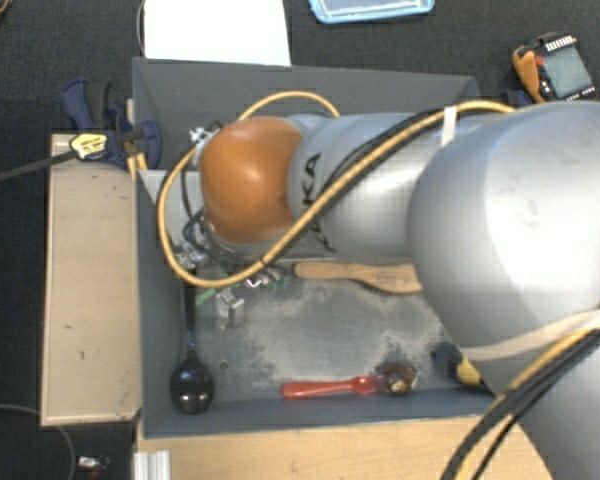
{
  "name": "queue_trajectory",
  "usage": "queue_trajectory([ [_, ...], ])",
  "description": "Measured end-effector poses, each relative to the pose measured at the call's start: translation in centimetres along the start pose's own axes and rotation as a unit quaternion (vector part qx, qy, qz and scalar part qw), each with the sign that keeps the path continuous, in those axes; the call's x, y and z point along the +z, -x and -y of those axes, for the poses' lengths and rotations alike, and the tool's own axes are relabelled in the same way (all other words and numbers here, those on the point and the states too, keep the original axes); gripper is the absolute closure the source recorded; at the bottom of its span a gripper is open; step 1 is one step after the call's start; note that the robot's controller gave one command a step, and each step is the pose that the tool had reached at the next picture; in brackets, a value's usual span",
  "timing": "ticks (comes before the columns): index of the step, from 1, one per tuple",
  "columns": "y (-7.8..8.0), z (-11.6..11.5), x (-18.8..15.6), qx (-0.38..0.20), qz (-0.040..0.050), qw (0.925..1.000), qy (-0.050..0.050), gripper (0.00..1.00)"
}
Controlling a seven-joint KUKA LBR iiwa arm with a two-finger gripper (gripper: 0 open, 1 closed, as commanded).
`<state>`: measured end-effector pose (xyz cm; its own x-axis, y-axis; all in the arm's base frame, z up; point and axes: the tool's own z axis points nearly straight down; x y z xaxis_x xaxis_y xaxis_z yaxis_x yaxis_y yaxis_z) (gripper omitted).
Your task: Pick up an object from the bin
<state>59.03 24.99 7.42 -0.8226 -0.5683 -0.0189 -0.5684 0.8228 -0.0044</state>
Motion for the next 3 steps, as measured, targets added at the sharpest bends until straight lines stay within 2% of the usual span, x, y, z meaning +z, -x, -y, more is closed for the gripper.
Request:
queue_trajectory([
  [1,0.5,0.0,1.6,0.050,0.0068,0.9987,0.000,1.00],
  [2,0.4,0.0,0.7,0.084,0.0041,0.9965,0.000,1.00],
  [3,0.3,0.0,-2.4,0.070,0.0025,0.9975,0.000,1.00],
])
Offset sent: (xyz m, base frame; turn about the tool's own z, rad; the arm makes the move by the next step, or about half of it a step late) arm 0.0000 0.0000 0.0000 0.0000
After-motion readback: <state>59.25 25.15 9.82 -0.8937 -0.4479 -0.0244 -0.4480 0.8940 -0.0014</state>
